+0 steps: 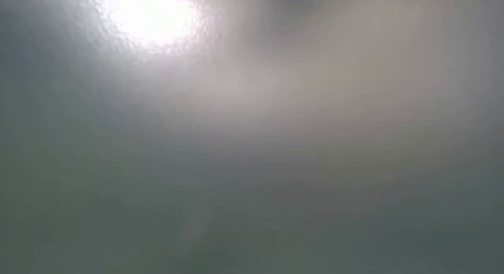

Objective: Sort silverware by color (type)
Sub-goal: Put the black spoon into the orange bin

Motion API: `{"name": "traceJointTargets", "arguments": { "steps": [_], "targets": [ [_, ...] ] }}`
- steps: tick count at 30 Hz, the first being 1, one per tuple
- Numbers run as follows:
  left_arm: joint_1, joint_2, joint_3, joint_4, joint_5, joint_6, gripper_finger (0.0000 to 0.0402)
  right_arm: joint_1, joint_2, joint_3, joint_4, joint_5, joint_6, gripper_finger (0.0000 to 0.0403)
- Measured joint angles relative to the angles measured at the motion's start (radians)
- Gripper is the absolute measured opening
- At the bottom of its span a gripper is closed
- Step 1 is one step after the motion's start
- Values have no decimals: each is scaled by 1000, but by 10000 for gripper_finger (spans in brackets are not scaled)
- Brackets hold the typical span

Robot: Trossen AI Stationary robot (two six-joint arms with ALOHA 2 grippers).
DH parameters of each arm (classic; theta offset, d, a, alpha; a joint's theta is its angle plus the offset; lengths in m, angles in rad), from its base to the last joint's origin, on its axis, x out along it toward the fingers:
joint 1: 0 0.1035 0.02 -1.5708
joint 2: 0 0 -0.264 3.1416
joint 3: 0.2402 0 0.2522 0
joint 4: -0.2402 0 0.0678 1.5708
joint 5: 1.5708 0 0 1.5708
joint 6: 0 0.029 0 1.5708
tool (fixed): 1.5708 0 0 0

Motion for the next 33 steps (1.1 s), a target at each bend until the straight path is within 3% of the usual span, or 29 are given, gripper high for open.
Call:
{"name": "traceJointTargets", "arguments": {
  "steps": [8,13,19,28,30,33],
  "targets": [
    [3,42,7,0,7,-15,72,0,0,0,0,0,0,132],
    [8,42,18,6,20,-15,11,0,0,0,0,0,0,130],
    [17,37,18,9,12,-64,3,0,0,0,1,0,0,130],
    [33,-65,92,11,-247,-91,1,0,0,0,52,-1,69,130],
    [32,-108,103,70,-326,-120,1,0,0,0,45,-3,147,130],
    [32,-181,79,240,-432,-135,1,0,0,0,42,-17,128,130]
  ]
}}
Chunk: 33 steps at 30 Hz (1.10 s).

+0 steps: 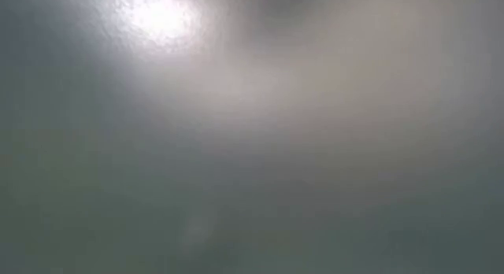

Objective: Sort silverware by color (type)
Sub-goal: Put the black spoon into the orange bin

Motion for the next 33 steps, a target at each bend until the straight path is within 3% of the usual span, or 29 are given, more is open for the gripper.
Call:
{"name": "traceJointTargets", "arguments": {
  "steps": [4,9,12,17,23,25,33],
  "targets": [
    [-1,-70,-76,353,-32,72,1,0,0,0,-1,19,-77,130],
    [-2,-80,-195,806,38,175,0,-4,6,-2,47,21,-124,130],
    [-2,-69,-241,978,52,180,0,-7,27,-2,147,146,-40,130],
    [-1,-44,-249,1048,27,206,0,-45,74,-2,141,360,71,130],
    [-1,9,-248,1127,1,206,0,-90,119,-3,252,77,176,130],
    [-1,34,-249,1147,1,203,0,-93,125,-3,267,26,183,130],
    [-3,155,-248,1271,2,170,0,-100,124,-3,343,88,160,130]
  ]
}}
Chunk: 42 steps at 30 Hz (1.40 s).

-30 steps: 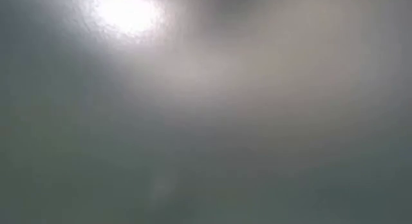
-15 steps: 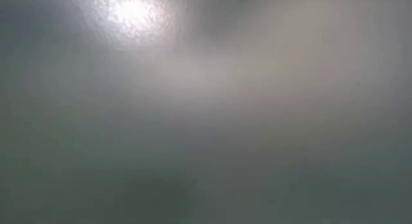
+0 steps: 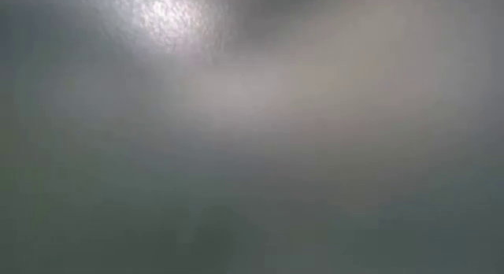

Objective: Sort silverware by color (type)
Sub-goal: Put the black spoon into the orange bin

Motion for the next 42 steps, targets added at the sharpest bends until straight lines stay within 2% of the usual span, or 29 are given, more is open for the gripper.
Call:
{"name": "traceJointTargets", "arguments": {
  "steps": [7,12,18,29,38,42],
  "targets": [
    [-1,88,0,121,0,9,0,-5,0,0,12,44,1,130],
    [-2,153,0,246,9,-1,0,-19,0,0,16,159,43,130],
    [-2,208,0,304,23,-24,0,-37,1,0,22,158,70,138],
    [3,246,22,377,18,-27,0,-36,1,0,25,103,123,201],
    [3,315,93,377,32,10,0,-35,2,-1,19,103,122,202],
    [3,320,92,401,33,10,0,-35,2,-1,26,103,123,179]
  ]
}}
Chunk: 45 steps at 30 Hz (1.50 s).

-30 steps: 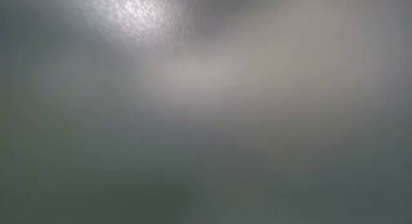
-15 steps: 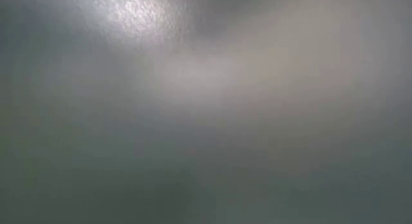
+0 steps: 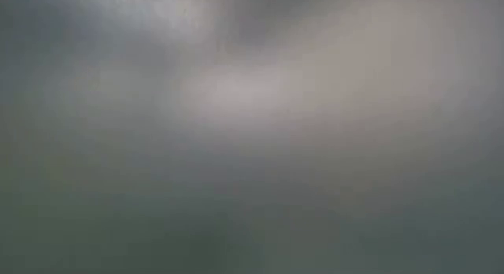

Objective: Sort silverware by color (type)
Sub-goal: Put the black spoon into the orange bin

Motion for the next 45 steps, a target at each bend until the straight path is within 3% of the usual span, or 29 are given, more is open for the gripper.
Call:
{"name": "traceJointTargets", "arguments": {
  "steps": [4,8,10,13,17,25,34,45],
  "targets": [
    [-2,-2,2,1,8,0,0,-2,0,0,0,0,-1,119],
    [0,-2,5,0,15,1,0,-4,0,0,1,-13,-35,33],
    [-2,-2,5,-2,17,3,1,-8,0,0,-6,-31,-54,17],
    [0,-3,5,-1,23,2,10,-13,0,0,-7,-45,-68,10],
    [0,-6,5,3,114,3,34,-33,-16,0,-58,-63,-100,9],
    [0,-7,3,6,168,20,78,-166,-112,6,-361,-33,-139,8],
    [0,-8,2,3,167,81,82,-367,-139,-8,-902,260,-175,8],
    [0,-12,2,3,158,106,82,-546,-139,-74,-1014,278,-219,8]
  ]
}}
